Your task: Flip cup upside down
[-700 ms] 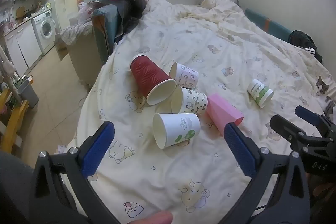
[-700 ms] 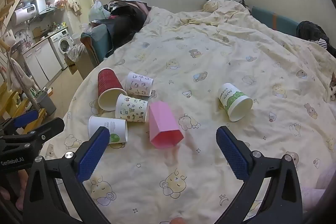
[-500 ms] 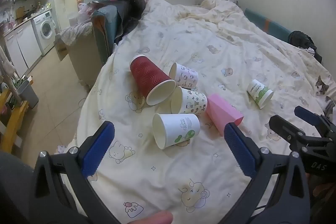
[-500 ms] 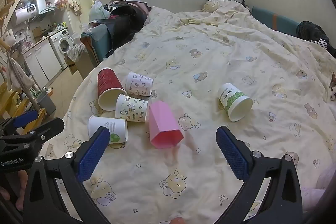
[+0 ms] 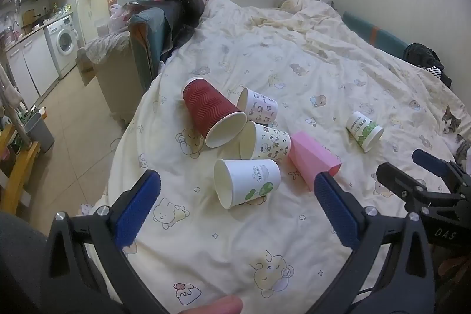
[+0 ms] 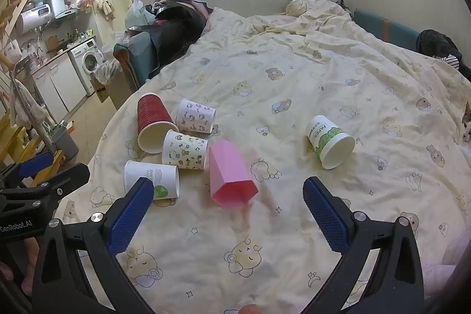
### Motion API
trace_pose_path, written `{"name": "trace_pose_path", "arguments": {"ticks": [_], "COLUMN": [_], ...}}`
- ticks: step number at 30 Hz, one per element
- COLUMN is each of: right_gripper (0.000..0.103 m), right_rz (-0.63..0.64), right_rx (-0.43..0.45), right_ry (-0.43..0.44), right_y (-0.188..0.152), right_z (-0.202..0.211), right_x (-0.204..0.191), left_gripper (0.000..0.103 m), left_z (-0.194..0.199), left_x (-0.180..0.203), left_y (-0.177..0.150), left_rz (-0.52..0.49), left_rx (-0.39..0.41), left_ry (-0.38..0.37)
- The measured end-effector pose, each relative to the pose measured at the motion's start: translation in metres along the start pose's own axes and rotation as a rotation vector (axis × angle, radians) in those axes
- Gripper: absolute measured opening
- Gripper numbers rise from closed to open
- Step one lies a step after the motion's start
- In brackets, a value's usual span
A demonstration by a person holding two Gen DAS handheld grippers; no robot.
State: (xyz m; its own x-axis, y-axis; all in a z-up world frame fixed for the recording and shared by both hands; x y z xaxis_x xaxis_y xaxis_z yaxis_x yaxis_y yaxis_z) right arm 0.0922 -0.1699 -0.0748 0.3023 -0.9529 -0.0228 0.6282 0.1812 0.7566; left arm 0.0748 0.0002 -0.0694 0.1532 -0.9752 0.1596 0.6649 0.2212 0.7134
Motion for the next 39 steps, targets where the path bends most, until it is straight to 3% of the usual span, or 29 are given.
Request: {"name": "trace_pose_path", "arguments": {"ticks": [39], "right_gripper": [0.103], "right_rz": [0.001], "right_rx": [-0.004], "right_ry": [0.000], "right_y": [-0.0009], "right_z": [-0.0010], "right_x": [0.0009], "left_gripper": [0.103], "left_z": [0.0039], "left_x": [0.0032], "left_y": [-0.0060], "left_rz": [0.000], "left_rx": [0.002], "left_ry": [0.001]}}
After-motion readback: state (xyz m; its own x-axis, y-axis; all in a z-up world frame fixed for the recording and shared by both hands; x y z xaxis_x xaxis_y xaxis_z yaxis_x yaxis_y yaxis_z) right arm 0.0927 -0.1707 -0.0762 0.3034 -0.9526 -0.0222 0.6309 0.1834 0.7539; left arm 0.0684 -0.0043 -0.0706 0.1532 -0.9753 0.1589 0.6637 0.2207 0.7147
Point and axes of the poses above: each gripper's, at about its wrist camera, not at the fingertips, and z roughly against the way its jaws point, x to its right, y to its top, the point moved 10 cm from there along -z, roughly the way its jaws point, and after that the axes turned 9 degrees about z, right-handed, at the moved point
